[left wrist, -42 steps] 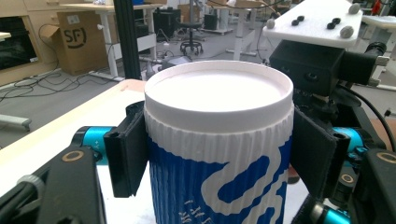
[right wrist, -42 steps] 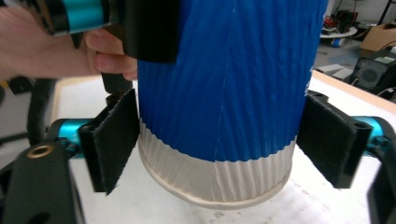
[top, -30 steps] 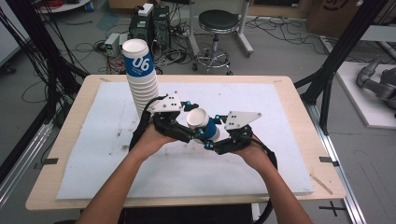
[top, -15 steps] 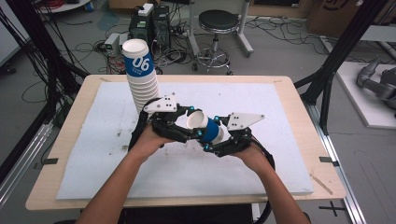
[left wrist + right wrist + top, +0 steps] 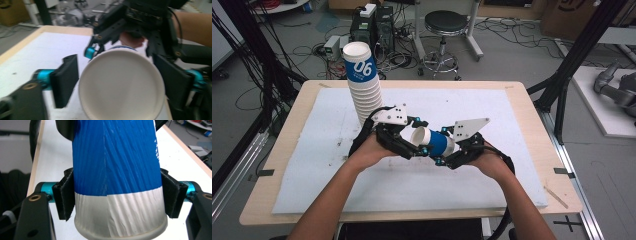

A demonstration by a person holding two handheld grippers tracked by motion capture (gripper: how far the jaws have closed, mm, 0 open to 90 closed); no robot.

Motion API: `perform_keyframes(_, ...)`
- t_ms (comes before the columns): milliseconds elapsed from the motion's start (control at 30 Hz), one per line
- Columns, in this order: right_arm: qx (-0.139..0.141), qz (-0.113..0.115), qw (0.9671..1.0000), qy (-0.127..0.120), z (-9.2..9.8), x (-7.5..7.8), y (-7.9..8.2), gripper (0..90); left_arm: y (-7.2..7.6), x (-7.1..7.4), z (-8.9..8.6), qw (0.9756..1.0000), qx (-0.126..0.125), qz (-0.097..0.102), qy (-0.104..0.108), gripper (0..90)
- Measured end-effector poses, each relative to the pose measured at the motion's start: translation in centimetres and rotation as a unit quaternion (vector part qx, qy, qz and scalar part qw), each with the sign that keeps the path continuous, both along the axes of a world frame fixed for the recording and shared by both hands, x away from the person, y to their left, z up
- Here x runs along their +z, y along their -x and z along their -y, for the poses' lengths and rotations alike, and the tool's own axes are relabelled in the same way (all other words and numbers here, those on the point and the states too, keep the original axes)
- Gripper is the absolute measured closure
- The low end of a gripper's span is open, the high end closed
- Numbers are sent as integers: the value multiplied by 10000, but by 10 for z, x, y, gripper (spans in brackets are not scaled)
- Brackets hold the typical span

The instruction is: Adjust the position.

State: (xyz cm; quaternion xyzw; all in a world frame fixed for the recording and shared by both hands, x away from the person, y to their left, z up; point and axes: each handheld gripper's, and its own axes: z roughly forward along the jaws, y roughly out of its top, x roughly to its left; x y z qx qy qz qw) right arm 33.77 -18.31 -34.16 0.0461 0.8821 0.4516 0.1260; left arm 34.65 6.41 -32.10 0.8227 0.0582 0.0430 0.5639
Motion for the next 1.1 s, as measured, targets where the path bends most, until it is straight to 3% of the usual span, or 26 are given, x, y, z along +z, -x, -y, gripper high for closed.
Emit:
perform_keyframes(133, 144, 32, 9995, 278, -1, 0, 1, 266, -1, -3, 0, 9998, -91, -165, -117, 302)
perform_keyframes(200, 135, -20, 9997, 224, -1, 0, 2, 243, -1, -4, -1, 9997, -79, -234, 73, 305)
perform_keyframes(267, 38, -118, 9999, 38, 0, -1, 2, 206, -2, -5, -3, 9990, -50, -334, 290, 305)
perform_keyframes(333, -82, -312, 9989, -352, 3, -2, 3, 179, -1, -7, -4, 9986, -51, -327, 422, 306)
perform_keyframes(367, -145, -527, 9964, -642, 6, -3, 4, 174, 0, -8, -4, 9980, -48, -390, 499, 307)
perform_keyframes(433, -128, -585, 9939, -923, 11, -5, 4, 171, 0, -10, -5, 9976, -93, -385, 573, 308)
perform_keyframes(567, -146, -731, 9904, -1166, 20, -9, 4, 153, -1, -12, -9, 9944, -130, -490, 926, 310)
perform_keyframes(667, -129, -729, 9891, -1275, 21, -8, 4, 159, -1, -12, -10, 9934, -147, -471, 1040, 309)
perform_keyframes(767, -11, -645, 9904, -1219, 24, -6, 3, 203, 0, -12, -8, 9946, -118, -472, 915, 309)
perform_keyframes(867, 110, -546, 9945, -891, 25, -4, 4, 247, 3, -14, -6, 9972, -38, -470, 587, 281)
perform_keyframes(967, 233, -488, 9961, -701, 25, 0, 7, 272, 6, -16, -5, 9988, -121, -380, 272, 262)
perform_keyframes(1100, 338, -500, 9971, -468, 24, 3, 8, 292, 6, -18, -7, 9987, -236, -413, 176, 285)
